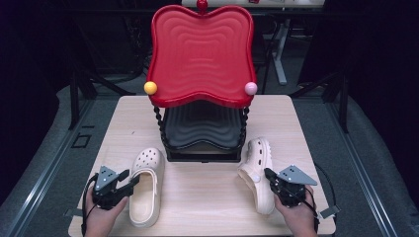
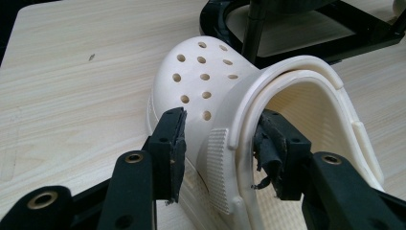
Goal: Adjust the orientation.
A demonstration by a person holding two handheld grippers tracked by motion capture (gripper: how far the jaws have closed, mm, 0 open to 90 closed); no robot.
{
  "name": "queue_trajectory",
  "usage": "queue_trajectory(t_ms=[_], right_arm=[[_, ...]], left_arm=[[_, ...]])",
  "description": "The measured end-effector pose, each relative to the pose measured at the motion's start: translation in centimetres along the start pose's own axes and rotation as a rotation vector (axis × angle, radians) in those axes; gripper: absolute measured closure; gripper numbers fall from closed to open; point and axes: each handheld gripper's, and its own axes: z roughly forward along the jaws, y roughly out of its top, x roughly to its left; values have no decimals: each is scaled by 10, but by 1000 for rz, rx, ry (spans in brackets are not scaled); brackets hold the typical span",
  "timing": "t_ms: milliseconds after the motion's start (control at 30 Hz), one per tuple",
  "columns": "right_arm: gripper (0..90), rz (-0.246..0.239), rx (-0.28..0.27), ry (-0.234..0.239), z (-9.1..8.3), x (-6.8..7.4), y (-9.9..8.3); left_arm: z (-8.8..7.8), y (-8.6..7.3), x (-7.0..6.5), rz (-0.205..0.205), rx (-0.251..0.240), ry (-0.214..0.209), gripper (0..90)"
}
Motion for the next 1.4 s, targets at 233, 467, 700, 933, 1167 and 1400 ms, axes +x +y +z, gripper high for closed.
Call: queue_trajectory(t_ms=[233,467,700,933,1167,1400], right_arm=[[890,9,-9,-2,-3,-5,-2],[889,45,-15,-21,-9,-13,-5],[891,108,-10,-44,-17,-28,-10],[895,159,18,-78,-21,-41,-14],[898,203,71,-129,-22,-59,-23],[898,345,167,-107,-7,-84,-42]], left_arm=[[-1,0,1,-9,-2,-6,537],[0,0,1,-21,-2,-11,530],[0,0,2,-26,-1,-18,531],[1,1,2,-30,-1,-19,528],[1,1,2,-29,1,-22,528],[2,1,2,-32,-2,-23,528]])
